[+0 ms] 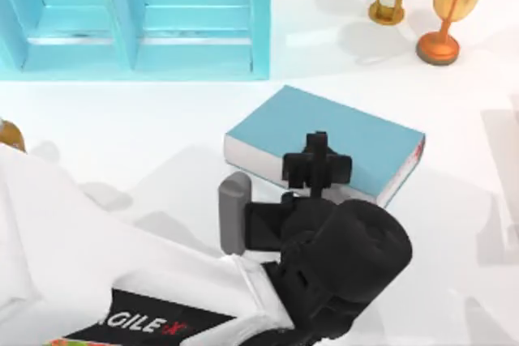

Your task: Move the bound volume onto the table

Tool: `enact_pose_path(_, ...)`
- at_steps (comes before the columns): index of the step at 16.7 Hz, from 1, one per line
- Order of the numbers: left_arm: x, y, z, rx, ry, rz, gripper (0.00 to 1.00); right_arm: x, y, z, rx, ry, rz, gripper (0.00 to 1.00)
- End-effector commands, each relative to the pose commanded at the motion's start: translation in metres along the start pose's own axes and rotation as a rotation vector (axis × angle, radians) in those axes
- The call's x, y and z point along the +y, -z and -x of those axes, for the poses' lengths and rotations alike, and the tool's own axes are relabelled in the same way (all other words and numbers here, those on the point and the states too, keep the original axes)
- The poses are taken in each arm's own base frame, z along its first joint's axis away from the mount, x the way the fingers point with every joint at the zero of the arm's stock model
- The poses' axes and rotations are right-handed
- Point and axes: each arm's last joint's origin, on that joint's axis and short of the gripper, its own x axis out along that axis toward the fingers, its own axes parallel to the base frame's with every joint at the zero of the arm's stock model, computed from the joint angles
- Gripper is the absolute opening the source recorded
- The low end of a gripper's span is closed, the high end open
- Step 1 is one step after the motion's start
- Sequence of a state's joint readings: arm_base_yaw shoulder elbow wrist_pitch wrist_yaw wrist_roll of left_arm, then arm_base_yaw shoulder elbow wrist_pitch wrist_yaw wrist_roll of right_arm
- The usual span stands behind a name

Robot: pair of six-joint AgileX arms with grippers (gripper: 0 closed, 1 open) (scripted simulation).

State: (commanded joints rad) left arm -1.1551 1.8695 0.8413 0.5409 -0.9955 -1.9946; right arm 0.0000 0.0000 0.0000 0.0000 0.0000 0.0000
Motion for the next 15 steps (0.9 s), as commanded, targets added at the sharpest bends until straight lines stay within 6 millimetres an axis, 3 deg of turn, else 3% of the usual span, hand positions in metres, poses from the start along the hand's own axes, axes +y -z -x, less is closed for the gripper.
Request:
enact_pose_path(6, 0.002, 0.000, 0.001, -0.002, -0.001, -0.002, 0.00, 0.000, 0.000, 0.000, 0.000, 0.000, 0.000, 1.00)
enact_pose_path(12, 0.028, 0.000, -0.006, -0.002, -0.001, -0.002, 0.00, 0.000, 0.000, 0.000, 0.000, 0.000, 0.000, 1.00)
enact_pose_path(15, 0.030, 0.000, -0.006, -0.002, -0.002, -0.002, 0.00, 0.000, 0.000, 0.000, 0.000, 0.000, 0.000, 1.00)
